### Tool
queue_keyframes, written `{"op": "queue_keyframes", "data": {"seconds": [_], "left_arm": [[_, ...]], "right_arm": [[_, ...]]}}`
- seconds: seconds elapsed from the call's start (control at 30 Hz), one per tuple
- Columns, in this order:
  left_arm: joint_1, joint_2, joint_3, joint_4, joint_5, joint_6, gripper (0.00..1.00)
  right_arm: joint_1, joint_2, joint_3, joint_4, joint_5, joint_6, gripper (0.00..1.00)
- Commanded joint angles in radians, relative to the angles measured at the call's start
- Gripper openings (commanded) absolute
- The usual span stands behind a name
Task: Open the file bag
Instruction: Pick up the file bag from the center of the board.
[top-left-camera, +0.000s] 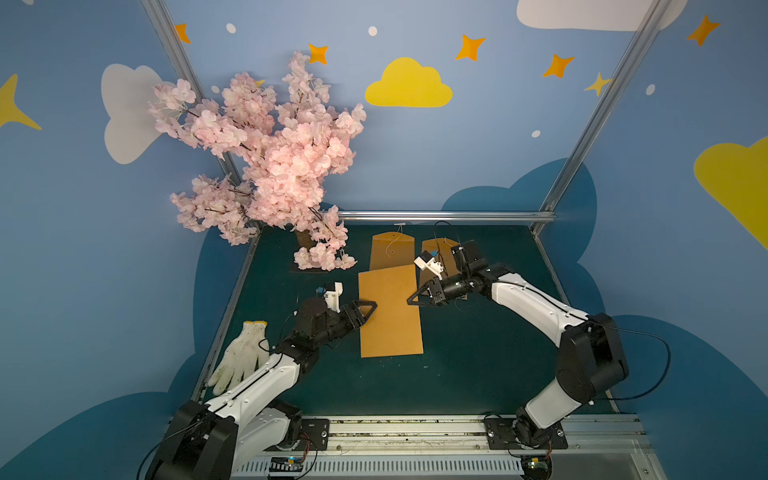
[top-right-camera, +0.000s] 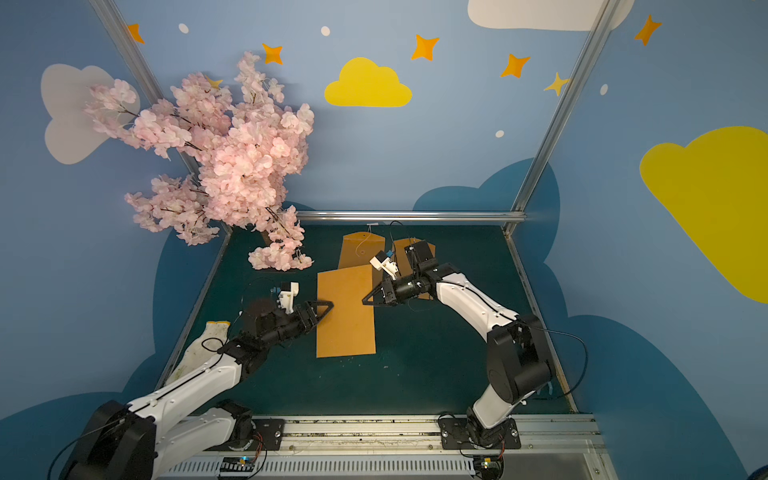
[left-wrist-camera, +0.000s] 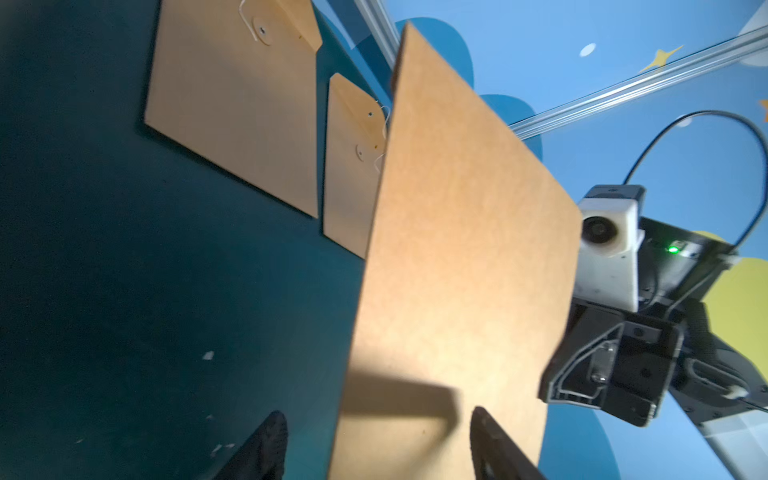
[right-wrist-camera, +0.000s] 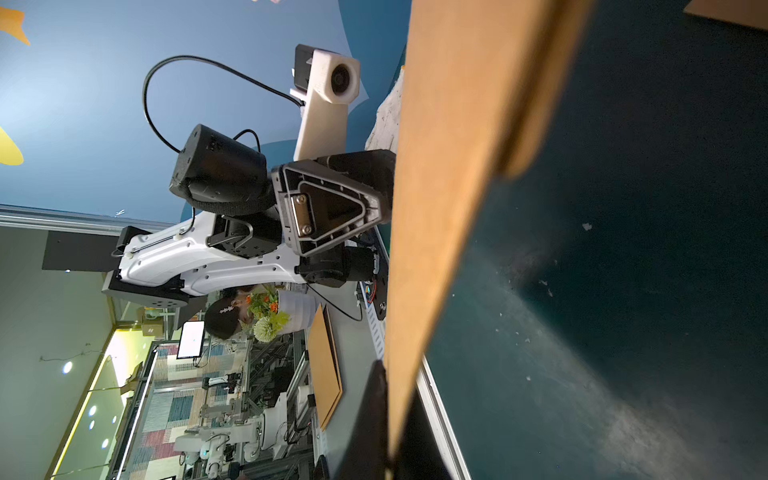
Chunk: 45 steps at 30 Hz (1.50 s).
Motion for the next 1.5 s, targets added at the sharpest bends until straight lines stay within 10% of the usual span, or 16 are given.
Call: {"op": "queue_keyframes", "data": {"seconds": [0.0, 0.47, 0.83, 1.47], "left_arm": [[0.004, 0.018, 0.019, 0.090, 0.056, -0.014, 0.57], [0.005, 0.021, -0.011, 0.190, 0.063, -0.047, 0.03], [0.004, -0.134, -0.086, 0.166, -0.114, -0.047, 0.03], [0.004, -0.260, -0.125, 0.143, -0.238, -0.046, 0.03]], "right_arm": [[-0.008, -0.013, 0.036, -0.033, -0.011, -0.022, 0.00], [-0.017, 0.040, 0.108, -0.099, 0.040, -0.047, 0.11], [-0.030, -0.012, 0.023, 0.053, 0.006, 0.076, 0.36], [0.008, -0.112, -0.248, 0.375, 0.093, 0.306, 0.37]]}}
